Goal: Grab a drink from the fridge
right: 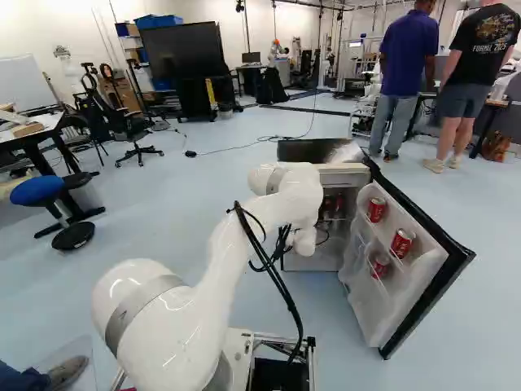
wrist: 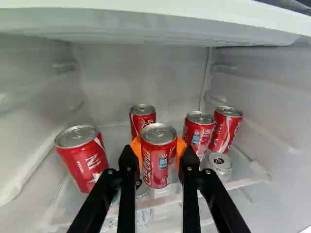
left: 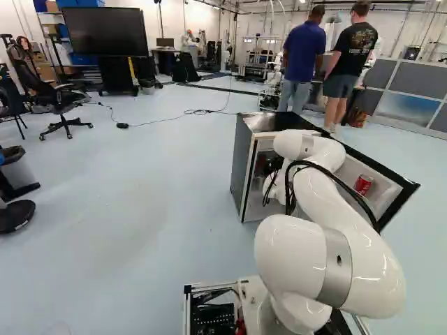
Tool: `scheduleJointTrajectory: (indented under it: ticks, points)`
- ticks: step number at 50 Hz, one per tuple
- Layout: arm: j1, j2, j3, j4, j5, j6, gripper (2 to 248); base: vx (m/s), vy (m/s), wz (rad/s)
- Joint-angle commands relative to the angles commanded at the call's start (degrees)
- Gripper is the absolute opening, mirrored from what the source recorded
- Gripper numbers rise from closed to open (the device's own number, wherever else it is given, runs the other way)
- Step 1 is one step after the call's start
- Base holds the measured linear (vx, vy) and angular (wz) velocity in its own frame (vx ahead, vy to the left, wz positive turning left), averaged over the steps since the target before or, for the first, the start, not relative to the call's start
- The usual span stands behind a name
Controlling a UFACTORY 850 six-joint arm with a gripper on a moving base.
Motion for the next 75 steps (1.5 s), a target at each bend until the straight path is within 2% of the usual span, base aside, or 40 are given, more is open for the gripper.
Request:
scheduleJointTrajectory:
  ticks: [15,34,52,75]
  points:
    - [0.01,2.64,2.31,0.0,0.0,0.0,90,0.0,0.0,0.0]
    - [-0.2,4.0,4.32,0.0,0.0,0.0,90,0.0,0.0,0.0]
    - [-1.18,8.2,11.92,0.0,0.0,0.0,90,0.0,0.0,0.0]
    - [-2.61,16.78,23.86,0.0,0.0,0.0,90,0.0,0.0,0.0]
